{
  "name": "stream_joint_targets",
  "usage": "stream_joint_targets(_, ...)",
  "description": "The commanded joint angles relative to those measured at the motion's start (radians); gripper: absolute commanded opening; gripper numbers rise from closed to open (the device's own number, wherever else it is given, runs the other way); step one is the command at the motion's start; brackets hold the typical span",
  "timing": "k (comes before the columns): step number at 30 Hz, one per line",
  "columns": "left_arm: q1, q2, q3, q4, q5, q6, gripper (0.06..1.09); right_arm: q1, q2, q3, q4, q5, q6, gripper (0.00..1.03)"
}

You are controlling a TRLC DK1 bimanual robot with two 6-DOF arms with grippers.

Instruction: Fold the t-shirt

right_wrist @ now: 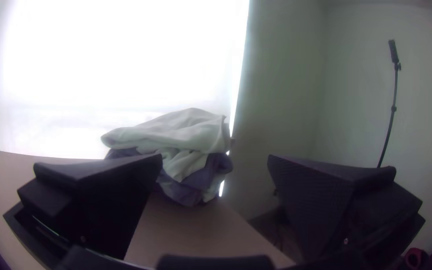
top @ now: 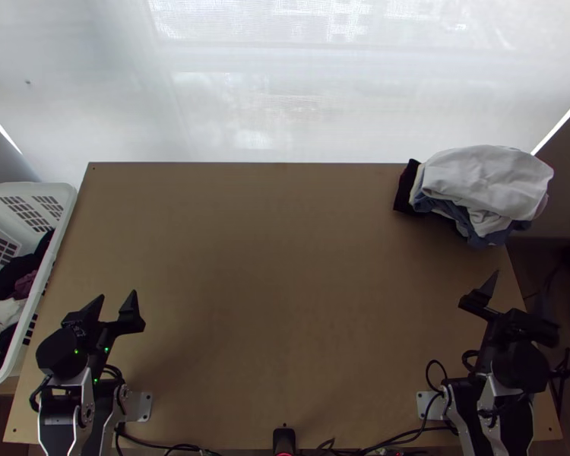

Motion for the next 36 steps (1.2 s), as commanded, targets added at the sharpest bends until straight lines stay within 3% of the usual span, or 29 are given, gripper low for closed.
stream_joint_targets(1,-0.027,0.086,0.069,0.000,-0.044,0.098,1.04,0.016,0.097,0.055,0.107,0.087,-0.268,0.98)
stream_joint_targets(4,0.065,0.386,0.187,-0.008,-0.064,0.084,1.04,0.176,0.321,0.204,-0.083,0.093,-0.240,0.98)
stream_joint_targets(9,0.321,0.768,0.515,-0.134,-0.070,-0.035,1.04,0.162,0.467,0.344,-0.171,0.075,-0.055,0.98)
stream_joint_targets(11,0.362,0.811,0.603,-0.152,-0.073,-0.058,1.04,0.188,0.516,0.390,-0.264,0.072,-0.007,0.98)
stream_joint_targets(15,0.382,0.790,0.670,-0.155,-0.087,-0.024,1.04,0.234,0.644,0.473,-0.408,0.059,-0.004,0.98)
stream_joint_targets(19,0.382,0.788,0.692,-0.074,-0.202,-0.011,1.04,0.213,0.786,0.565,-0.494,0.056,0.077,0.98)
stream_joint_targets(23,0.382,0.847,0.721,-0.025,-0.289,0.092,1.04,0.184,0.821,0.608,-0.433,0.032,0.084,0.98)
stream_joint_targets(27,0.416,0.914,0.741,-0.008,-0.288,0.281,1.04,0.188,0.877,0.637,-0.408,-0.004,0.085,0.98)
stream_joint_targets(30,0.462,1.000,0.771,0.009,-0.289,0.399,1.04,0.188,0.889,0.598,-0.309,-0.002,0.111,0.98)
stream_joint_targets(36,0.631,1.218,0.863,0.037,-0.280,0.388,1.04,0.153,0.924,0.600,-0.316,-0.017,0.120,0.98)
